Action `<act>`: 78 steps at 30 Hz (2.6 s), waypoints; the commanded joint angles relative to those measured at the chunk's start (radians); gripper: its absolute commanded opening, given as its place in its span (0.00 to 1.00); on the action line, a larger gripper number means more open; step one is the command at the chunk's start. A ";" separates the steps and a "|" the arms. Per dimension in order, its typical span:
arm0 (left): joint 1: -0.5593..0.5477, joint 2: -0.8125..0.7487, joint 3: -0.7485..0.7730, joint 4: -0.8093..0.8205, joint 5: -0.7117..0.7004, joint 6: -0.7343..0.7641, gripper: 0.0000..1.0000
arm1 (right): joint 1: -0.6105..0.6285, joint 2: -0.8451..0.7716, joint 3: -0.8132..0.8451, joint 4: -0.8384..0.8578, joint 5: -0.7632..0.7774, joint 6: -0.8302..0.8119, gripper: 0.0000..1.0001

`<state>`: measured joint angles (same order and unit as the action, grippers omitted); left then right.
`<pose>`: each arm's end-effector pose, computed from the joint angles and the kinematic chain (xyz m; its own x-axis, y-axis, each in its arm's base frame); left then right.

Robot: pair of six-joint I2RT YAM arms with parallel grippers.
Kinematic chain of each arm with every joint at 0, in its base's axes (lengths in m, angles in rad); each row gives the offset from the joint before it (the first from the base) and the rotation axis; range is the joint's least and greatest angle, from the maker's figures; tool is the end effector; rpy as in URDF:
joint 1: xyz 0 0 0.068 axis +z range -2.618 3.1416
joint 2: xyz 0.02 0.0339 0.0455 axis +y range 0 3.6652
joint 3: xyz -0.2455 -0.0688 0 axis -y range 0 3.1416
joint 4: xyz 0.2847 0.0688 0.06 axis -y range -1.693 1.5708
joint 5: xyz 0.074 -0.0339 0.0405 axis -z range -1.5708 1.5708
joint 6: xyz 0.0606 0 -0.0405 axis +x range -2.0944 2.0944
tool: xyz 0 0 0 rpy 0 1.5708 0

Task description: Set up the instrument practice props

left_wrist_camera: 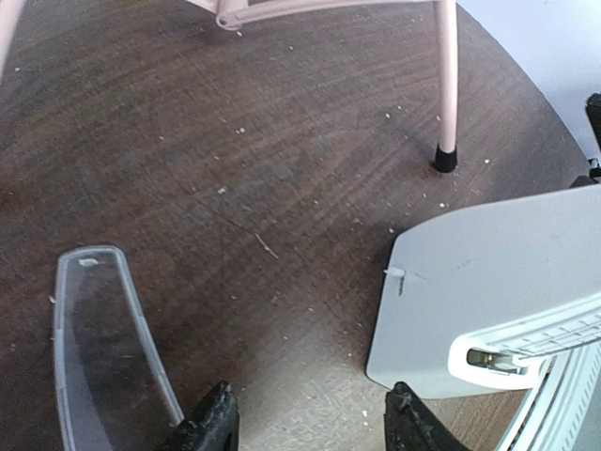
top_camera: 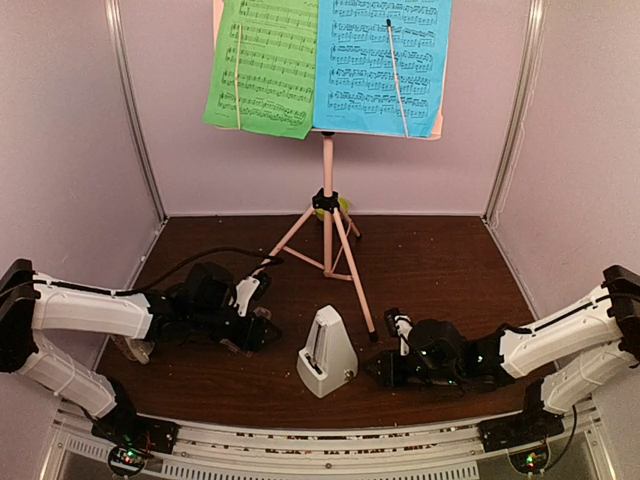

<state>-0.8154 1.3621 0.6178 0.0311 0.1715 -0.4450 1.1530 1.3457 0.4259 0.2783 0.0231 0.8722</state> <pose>0.2121 -0.2403 0.1175 -0.7517 0.1796 -0.6346 0.5342 0.7299 -0.4263 0.1203 0.2675 0.0822 -0.8501 -0.0282 -0.5259 -0.3969 0.6906 0.6046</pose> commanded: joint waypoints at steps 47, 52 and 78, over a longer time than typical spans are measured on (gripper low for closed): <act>-0.049 0.001 -0.055 0.174 -0.093 -0.099 0.44 | -0.074 0.098 0.287 0.141 -0.138 -0.386 1.00; -0.026 0.067 0.023 0.162 -0.053 -0.066 0.44 | -0.050 0.135 0.348 0.098 -0.093 -0.397 1.00; -0.010 0.120 0.087 0.181 -0.016 -0.067 0.43 | -0.019 0.236 0.501 -0.057 0.140 -0.329 0.67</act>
<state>-0.8261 1.4940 0.6979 0.1635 0.1341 -0.5140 1.1233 1.5684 0.8944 0.2352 0.1123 0.5266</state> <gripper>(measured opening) 0.434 0.728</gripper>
